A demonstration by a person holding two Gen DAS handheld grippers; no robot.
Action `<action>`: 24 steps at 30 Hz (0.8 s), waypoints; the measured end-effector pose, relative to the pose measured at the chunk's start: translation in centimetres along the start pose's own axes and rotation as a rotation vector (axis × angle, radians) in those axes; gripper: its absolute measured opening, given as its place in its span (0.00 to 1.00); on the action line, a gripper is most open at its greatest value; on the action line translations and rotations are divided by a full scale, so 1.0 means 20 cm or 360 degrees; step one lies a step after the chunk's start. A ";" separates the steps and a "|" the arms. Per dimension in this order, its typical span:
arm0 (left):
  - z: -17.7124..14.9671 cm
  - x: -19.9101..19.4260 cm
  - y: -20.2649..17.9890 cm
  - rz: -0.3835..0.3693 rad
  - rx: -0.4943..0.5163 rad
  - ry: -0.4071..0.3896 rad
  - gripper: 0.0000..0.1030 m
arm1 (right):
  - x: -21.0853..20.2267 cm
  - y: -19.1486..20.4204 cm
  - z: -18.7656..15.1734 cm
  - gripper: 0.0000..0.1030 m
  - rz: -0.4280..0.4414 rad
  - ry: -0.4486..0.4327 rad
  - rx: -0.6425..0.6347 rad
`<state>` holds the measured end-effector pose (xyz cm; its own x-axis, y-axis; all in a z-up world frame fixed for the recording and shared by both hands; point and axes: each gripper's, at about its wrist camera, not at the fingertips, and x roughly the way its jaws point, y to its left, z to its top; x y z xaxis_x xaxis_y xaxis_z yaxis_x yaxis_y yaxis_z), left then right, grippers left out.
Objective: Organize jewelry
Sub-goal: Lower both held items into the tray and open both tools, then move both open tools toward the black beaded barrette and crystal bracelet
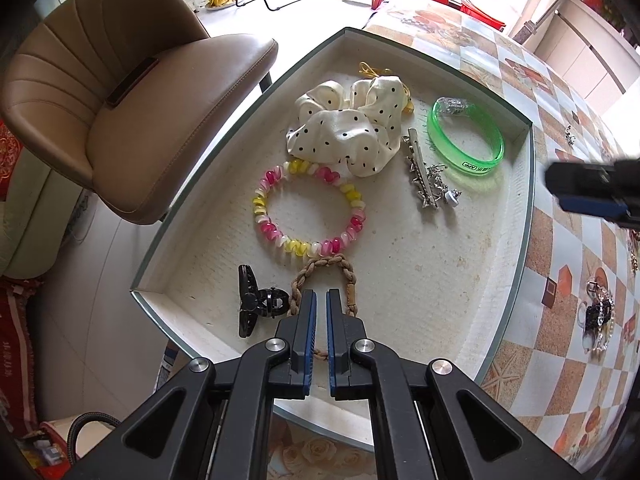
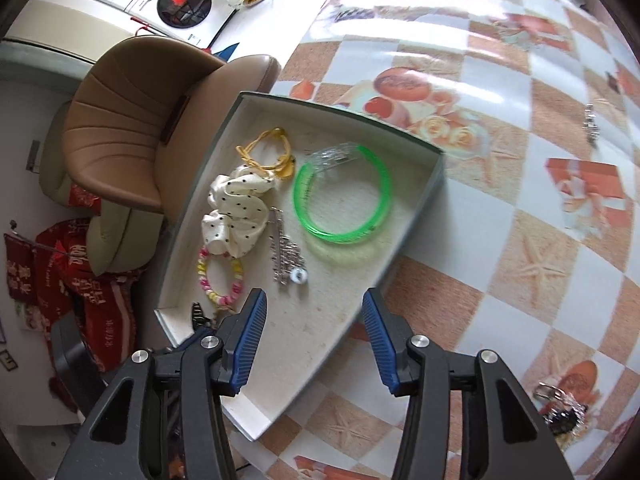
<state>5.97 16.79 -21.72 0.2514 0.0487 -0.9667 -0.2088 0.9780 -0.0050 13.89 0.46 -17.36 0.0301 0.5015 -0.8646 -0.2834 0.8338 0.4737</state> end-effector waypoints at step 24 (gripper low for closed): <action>0.06 -0.08 -0.15 0.0125 0.0084 -0.0083 1.00 | -0.33 -0.33 -0.27 0.68 -0.0174 -0.0203 0.0137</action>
<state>7.30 14.03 -19.91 0.2854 0.1345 -0.9489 -0.1799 0.9800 0.0848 10.30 -9.64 -15.65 0.1793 0.4272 -0.8862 -0.1890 0.8990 0.3951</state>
